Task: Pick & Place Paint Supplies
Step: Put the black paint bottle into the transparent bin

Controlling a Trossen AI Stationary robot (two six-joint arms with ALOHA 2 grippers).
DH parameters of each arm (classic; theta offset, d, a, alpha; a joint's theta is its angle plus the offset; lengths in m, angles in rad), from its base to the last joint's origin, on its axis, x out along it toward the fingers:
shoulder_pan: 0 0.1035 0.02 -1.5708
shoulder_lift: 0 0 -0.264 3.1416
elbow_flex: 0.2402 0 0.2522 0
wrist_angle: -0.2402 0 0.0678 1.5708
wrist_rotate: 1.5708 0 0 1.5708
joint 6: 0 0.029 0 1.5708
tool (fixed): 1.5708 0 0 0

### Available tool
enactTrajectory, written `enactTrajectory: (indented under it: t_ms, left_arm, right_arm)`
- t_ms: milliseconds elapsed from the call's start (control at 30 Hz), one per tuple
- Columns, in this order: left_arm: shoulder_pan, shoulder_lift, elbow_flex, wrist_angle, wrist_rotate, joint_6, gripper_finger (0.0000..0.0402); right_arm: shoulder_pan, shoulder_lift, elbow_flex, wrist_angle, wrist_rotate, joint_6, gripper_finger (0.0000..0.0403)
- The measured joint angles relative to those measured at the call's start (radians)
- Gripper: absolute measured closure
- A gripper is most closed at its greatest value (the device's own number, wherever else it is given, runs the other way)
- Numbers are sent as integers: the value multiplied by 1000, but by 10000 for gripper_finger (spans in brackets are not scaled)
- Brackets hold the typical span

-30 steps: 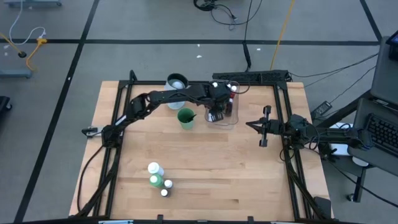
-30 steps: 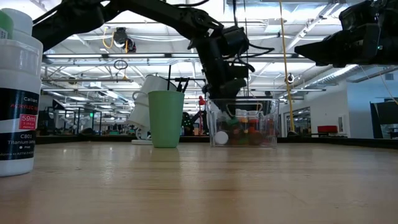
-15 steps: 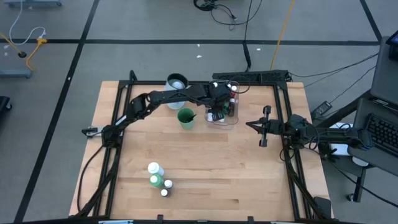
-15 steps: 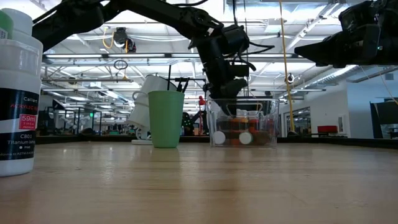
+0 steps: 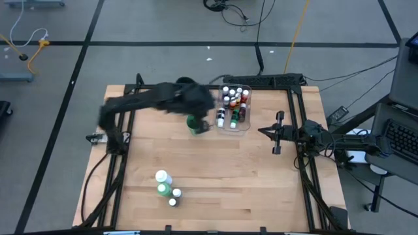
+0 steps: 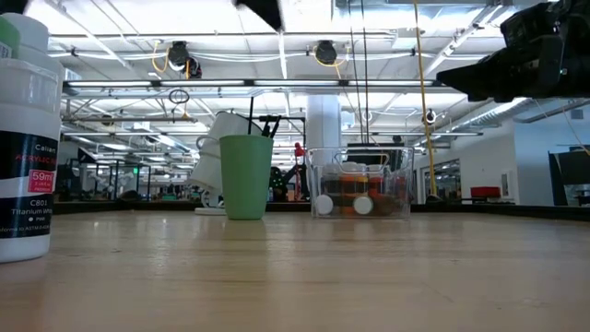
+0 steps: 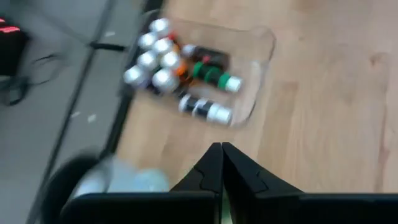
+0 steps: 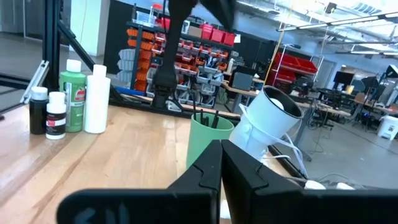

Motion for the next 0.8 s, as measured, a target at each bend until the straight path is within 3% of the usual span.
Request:
enactTrajectory:
  t_ms: [133, 267, 367, 467, 600, 700, 800]
  left_arm:
    - [-150, -230, -189, 43, -201, -196, 399]
    - [-323, -447, -527, 290, -287, -216, 396]
    - [-399, -602, -826, 567, -337, -172, 399]
    - [-422, -775, -1103, 893, -328, -74, 398]
    - [-395, -989, -1438, 1192, -329, -57, 399]
    - [-386, -1105, -1608, 1280, -342, -63, 400]
    - [-402, -1178, -1731, 1324, -504, -50, 400]
  right_arm:
    - [0, 0, 0, -1, 0, 30, 401]
    - [0, 0, 0, -3, 0, 95, 401]
    - [0, 6, 0, -13, 0, 135, 401]
    - [0, 18, 0, -30, 2, 155, 401]
    - [0, 32, 0, -15, 4, 135, 401]
    - [0, 35, 0, 14, 5, 103, 401]
    - [0, 35, 0, 47, 6, 54, 401]
